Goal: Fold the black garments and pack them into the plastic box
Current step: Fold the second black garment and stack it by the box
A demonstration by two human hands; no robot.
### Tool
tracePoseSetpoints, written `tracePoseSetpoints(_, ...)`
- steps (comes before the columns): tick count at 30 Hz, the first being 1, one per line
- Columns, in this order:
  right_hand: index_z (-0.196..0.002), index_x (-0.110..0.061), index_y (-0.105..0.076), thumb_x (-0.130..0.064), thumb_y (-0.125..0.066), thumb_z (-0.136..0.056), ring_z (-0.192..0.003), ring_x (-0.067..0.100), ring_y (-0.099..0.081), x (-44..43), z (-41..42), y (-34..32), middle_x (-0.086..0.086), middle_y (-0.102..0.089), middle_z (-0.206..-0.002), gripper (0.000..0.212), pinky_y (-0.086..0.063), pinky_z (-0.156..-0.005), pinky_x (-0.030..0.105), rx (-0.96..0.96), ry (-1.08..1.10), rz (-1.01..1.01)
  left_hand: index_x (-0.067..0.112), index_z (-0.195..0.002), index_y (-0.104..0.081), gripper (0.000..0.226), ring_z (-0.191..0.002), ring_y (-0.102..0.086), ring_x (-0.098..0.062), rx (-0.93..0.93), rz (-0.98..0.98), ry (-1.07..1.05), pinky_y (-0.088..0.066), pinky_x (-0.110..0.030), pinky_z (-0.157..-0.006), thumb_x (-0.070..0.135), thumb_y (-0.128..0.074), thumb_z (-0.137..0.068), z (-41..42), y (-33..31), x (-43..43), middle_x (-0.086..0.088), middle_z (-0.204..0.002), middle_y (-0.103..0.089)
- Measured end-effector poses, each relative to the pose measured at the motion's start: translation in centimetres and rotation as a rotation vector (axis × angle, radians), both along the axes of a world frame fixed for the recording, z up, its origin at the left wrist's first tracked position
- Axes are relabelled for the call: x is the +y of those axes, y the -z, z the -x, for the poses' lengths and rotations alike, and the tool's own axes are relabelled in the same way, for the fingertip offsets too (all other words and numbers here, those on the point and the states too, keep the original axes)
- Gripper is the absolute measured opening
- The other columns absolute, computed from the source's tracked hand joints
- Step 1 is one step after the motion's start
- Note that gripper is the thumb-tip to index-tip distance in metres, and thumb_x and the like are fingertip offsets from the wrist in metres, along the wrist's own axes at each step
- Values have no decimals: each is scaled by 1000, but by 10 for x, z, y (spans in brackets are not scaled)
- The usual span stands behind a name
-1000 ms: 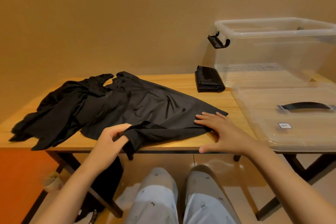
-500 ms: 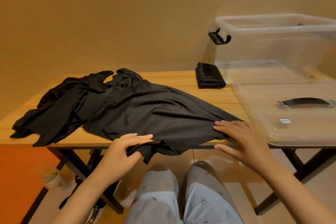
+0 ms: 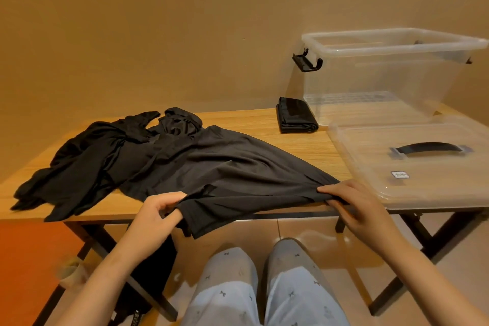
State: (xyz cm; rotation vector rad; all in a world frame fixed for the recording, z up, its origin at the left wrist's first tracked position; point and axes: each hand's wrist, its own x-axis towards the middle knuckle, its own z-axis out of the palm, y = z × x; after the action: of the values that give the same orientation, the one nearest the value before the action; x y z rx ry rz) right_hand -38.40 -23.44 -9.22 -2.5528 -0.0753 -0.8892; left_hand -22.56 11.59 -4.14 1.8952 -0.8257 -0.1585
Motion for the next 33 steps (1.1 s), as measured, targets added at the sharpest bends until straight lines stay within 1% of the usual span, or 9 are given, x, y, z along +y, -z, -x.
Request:
tracePoseSetpoints(2, -116, -20, -65, -18, -59, -90, -97, 1, -54, -1, -1, 1, -5, -63, -102, 27, -45, -85, 17, 4, 29, -5, 19, -83, -74, 29, -82, -69, -24, 6, 2, -5, -55, -26, -71, 2, -55, -95, -3, -1, 0, -11, -86, -72)
tracePoseSetpoints(6, -113, -15, -67, 8, -67, -82, -97, -10, -48, 2, -7, 3, -7, -60, -101, 39, -40, -87, 6, -18, 156, -107, 22, -84, -75, 33, -90, -69, -15, 9, 10, -29, -52, -25, -79, -1, -54, -95, -4, -7, 0, -5, -89, -73)
tracePoseSetpoints(11, -107, -21, -65, 0, -66, -85, -94, -1, -51, 10, -13, -8, -13, -60, -99, 31, -43, -84, 21, -79, 173, -147, 22, -98, -71, 34, -99, -63, 7, 71, 94, -139, -47, -6, -82, -6, -51, -95, -7, -18, -2, 20, -100, -71)
tracePoseSetpoints(14, -105, -23, -63, -25, -57, -91, -96, -3, -56, 14, -15, -31, -19, -60, -98, 16, -41, -85, 10, -155, 125, -232, 16, -98, -70, 29, -96, -62, 6, 53, 103, -167, -48, -7, -79, -5, -49, -95, -13, -26, -1, 17, -98, -70)
tracePoseSetpoints(16, -105, -22, -62, -33, -46, -90, -97, -7, -55, 13, -18, -50, -21, -59, -99, 24, -41, -84, 7, -220, 105, -244, 13, -96, -70, 30, -95, -62, 3, 20, 118, -167, -46, -9, -79, -7, -48, -95, -17, -38, -2, 12, -97, -69)
tracePoseSetpoints(20, -105, -20, -61, -12, -55, -93, -91, 4, -58, 8, -28, -87, -6, -62, -93, 15, -46, -79, 14, -322, 91, -253, 14, -95, -72, 29, -103, -64, -10, 38, 171, -159, -47, -28, -89, -2, -48, -96, -34, -65, -12, 5, -101, -71)
tracePoseSetpoints(25, -104, -22, -59, -1, -54, -93, -89, 4, -57, 6, -41, -137, -8, -61, -93, 24, -48, -78, 17, -398, 96, -313, 20, -81, -74, 31, -88, -67, -18, 166, 354, -135, -49, -33, -79, 7, -50, -97, -47, -117, -36, 0, -89, -72)
tracePoseSetpoints(30, -99, -29, -63, -4, -57, -93, -90, -2, -60, 3, -47, -202, -14, -65, -95, 26, -48, -76, 12, -521, 58, -414, 12, -85, -66, 26, -67, -65, -6, 60, 490, -131, -50, -17, -58, 2, -46, -97, -55, -177, -50, 7, -71, -70)
tracePoseSetpoints(33, -98, -23, -65, -7, -60, -93, -86, -3, -62, 2, -50, -250, -12, -65, -91, 19, -49, -74, 12, -617, 30, -458, 13, -85, -66, 25, -65, -62, -6, 14, 552, -117, -47, -16, -55, 4, -46, -98, -61, -214, -54, 7, -70, -68)
